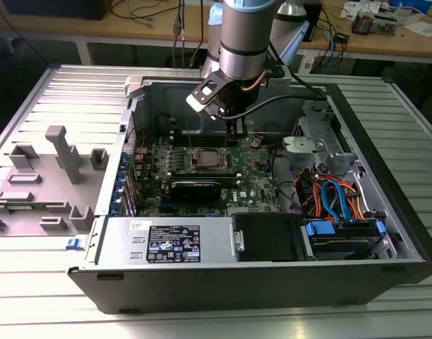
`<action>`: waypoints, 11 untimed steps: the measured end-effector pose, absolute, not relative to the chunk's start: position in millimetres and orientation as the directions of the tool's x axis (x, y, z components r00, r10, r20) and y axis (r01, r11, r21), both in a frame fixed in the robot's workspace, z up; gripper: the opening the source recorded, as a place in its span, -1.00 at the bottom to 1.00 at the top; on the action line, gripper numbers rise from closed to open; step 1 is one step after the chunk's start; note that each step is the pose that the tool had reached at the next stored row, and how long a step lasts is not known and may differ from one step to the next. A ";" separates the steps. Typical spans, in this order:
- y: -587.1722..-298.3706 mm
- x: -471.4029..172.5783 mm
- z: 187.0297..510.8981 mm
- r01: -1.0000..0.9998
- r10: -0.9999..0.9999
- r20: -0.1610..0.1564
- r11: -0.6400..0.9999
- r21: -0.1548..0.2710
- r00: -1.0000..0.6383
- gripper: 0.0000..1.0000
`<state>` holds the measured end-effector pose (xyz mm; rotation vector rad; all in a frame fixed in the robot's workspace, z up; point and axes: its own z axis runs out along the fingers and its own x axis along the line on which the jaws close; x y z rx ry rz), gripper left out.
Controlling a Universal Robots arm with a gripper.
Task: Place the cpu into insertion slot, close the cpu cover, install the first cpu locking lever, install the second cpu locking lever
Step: 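Close the cpu cover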
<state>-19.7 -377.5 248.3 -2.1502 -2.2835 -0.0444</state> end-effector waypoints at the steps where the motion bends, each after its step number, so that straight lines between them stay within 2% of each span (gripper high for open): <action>1: -377.5 -25.1 248.0 0.998 0.998 0.023 0.060 0.017 -0.060 -0.79; 11: -377.6 -68.2 237.9 0.998 0.998 0.024 0.060 0.017 -0.060 -0.79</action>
